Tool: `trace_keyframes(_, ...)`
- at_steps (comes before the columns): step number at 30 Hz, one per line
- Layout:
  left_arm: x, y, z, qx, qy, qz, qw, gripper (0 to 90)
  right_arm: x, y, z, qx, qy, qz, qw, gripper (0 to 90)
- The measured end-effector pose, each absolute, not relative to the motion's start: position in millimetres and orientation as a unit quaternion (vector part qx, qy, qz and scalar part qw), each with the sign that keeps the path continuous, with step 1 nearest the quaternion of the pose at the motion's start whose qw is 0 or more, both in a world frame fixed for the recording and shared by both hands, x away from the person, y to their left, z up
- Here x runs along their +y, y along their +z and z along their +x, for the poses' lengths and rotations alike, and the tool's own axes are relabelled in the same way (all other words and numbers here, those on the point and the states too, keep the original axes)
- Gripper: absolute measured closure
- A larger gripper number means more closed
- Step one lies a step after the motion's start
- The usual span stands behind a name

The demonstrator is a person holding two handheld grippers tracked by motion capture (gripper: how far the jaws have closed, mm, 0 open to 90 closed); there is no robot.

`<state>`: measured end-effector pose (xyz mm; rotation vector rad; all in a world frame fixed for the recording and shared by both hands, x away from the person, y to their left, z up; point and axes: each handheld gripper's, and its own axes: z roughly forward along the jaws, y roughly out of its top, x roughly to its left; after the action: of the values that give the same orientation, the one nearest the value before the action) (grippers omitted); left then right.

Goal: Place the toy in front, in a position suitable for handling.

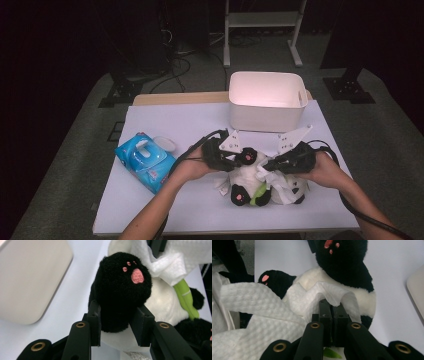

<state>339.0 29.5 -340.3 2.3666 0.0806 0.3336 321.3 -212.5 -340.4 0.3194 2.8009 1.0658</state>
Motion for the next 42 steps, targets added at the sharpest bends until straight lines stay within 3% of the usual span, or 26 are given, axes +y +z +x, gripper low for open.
trace_keyframes(4,31.0,-342.8,339.8,0.041,0.11,0.919,0.376,61.2,-214.9,-342.7,319.5,0.924,0.361,0.111,0.062,87.5)
trace_keyframes(16,25.1,-354.0,341.9,0.082,0.038,0.921,0.379,32.8,-205.4,-345.6,309.1,0.925,0.364,0.095,0.05,87.4)
trace_keyframes(19,21.8,-353.9,340.5,0.075,0.041,0.924,0.373,32.8,-202.8,-346.6,307.4,0.925,0.365,0.094,0.044,87.4)
trace_keyframes(22,18.5,-353.3,333.0,0.052,0.069,0.927,0.365,43.4,-199.5,-345.8,307.9,0.927,0.364,0.08,0.045,87.3)
trace_keyframes(25,20.1,-351.8,329.2,0.04,0.08,0.926,0.366,48.2,-199.0,-339.2,309.4,0.925,0.369,0.072,0.057,87.4)
trace_keyframes(29,22.7,-351.4,326.1,0.027,0.082,0.926,0.368,49.6,-201.4,-328.1,312.8,0.918,0.381,0.076,0.08,87.4)
trace_keyframes(42,26.4,-350.4,323.9,0.015,0.081,0.925,0.371,50.4,-225.3,-328.5,318.6,0.925,0.353,0.106,0.095,87.3)
